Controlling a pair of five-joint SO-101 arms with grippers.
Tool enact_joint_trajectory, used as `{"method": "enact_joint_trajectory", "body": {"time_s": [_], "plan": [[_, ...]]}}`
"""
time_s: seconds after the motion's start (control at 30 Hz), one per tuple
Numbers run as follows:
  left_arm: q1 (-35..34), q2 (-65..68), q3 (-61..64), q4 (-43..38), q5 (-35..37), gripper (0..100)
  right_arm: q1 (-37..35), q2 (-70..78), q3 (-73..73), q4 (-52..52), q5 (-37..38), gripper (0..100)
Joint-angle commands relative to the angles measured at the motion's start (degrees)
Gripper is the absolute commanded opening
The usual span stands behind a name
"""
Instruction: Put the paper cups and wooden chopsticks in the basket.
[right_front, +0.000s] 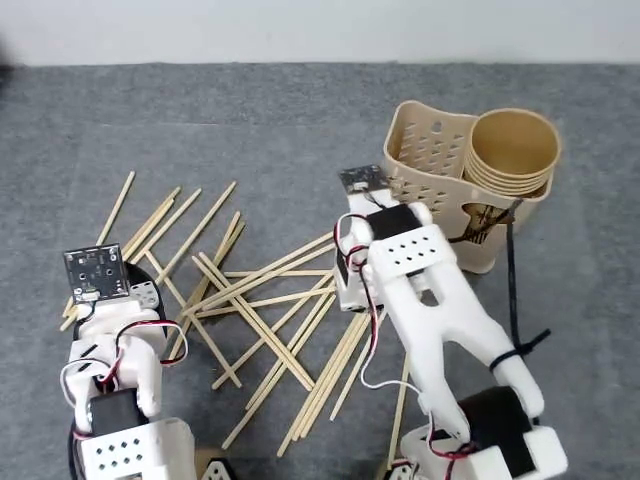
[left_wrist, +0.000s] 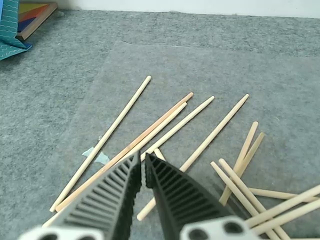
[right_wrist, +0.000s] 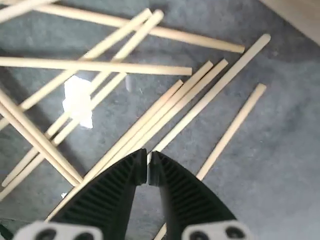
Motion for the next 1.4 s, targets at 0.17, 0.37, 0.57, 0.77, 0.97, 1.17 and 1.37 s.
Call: {"method": "enact_joint_trajectory", "body": {"time_s": [0.17, 0.37, 0.57, 0.77, 0.97, 1.17, 1.37], "plan": [[0.18, -0.70, -0.40, -1.23, 0.09, 2, 5.05, -0.13, 1.41, 0.92, -0.79, 24.4], [0.18, -0.70, -0.40, -1.23, 0.09, 2, 5.49, -0.13, 10.11, -9.89, -0.79, 24.5], [0.18, -0.70, -0.40, -1.23, 0.09, 2, 5.23, -0.04, 14.51, -17.54, -0.79, 24.5], [0.18, -0.70, -0.40, -1.14, 0.09, 2, 5.49, 7.69, 13.45, -19.12, -2.29, 24.5], [0.18, -0.70, -0.40, -1.14, 0.09, 2, 4.88, 19.74, 6.24, -18.42, -5.71, 24.2], [0.18, -0.70, -0.40, -1.23, 0.00, 2, 0.84, 21.76, 1.85, -16.04, -5.98, 24.0], [0.18, -0.70, -0.40, -1.23, 0.00, 2, -2.86, 21.76, 0.53, -16.31, -6.07, 11.3]]}}
